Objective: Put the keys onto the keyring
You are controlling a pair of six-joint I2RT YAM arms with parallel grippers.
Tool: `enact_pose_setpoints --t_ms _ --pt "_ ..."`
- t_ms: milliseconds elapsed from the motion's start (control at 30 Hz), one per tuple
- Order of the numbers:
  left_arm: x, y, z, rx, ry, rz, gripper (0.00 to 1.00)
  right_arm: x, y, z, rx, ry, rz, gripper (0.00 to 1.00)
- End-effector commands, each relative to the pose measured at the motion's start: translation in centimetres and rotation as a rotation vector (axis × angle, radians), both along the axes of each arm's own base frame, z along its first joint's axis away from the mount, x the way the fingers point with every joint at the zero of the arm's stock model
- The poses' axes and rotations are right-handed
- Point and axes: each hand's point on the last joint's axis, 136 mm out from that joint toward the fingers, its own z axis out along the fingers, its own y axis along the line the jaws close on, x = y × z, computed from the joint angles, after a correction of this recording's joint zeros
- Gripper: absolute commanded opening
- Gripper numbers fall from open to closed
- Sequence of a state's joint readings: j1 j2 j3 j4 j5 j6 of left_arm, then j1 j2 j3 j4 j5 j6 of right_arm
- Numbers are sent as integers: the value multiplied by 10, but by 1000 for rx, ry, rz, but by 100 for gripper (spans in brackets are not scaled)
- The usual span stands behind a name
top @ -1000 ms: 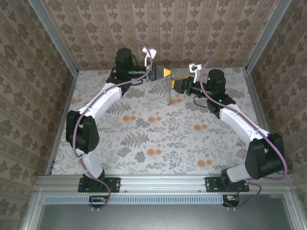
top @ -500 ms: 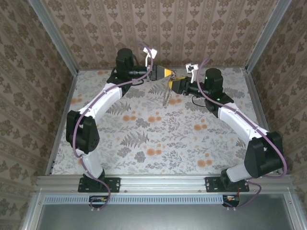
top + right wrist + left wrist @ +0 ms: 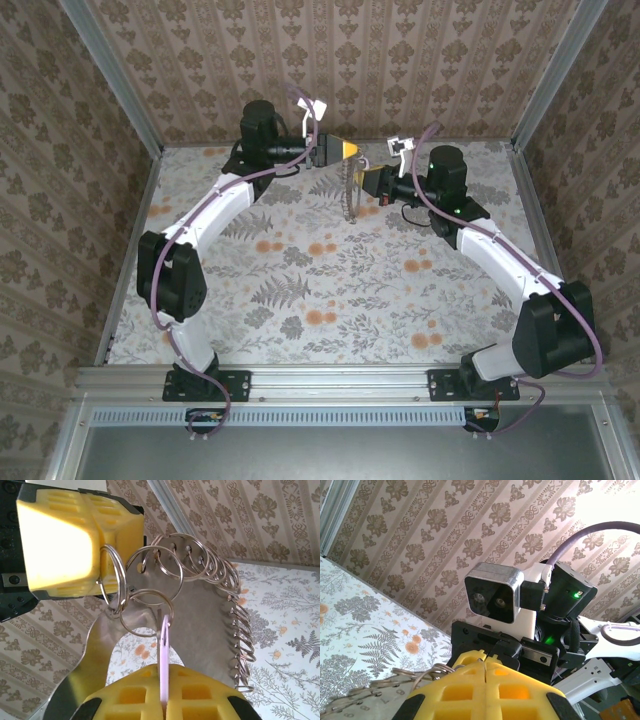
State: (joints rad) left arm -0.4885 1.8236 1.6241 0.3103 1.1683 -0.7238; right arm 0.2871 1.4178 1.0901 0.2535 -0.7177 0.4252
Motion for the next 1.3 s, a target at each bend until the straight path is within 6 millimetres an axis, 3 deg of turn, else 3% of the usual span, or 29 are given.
enact_pose_setpoints --t_ms 0,267,600,700,1133,1167,1267 --pt "-13 10 39 -62 -98 14 0 -18 2 22 23 -42 38 0" --pt "-11 11 39 -75 -95 29 0 -30 15 26 31 -40 93 0" --pt "-13 11 38 -84 -91 35 0 -32 29 30 33 -40 125 0" --pt "-13 12 36 -84 -87 38 0 -26 34 23 29 -19 126 0" --pt "-13 15 35 -92 -89 52 0 -23 27 10 -12 11 72 0" --pt "-13 16 35 -91 -90 51 0 -29 25 19 -10 -9 71 0" --pt "-14 18 34 -88 -94 48 0 -31 20 20 -37 -5 65 0"
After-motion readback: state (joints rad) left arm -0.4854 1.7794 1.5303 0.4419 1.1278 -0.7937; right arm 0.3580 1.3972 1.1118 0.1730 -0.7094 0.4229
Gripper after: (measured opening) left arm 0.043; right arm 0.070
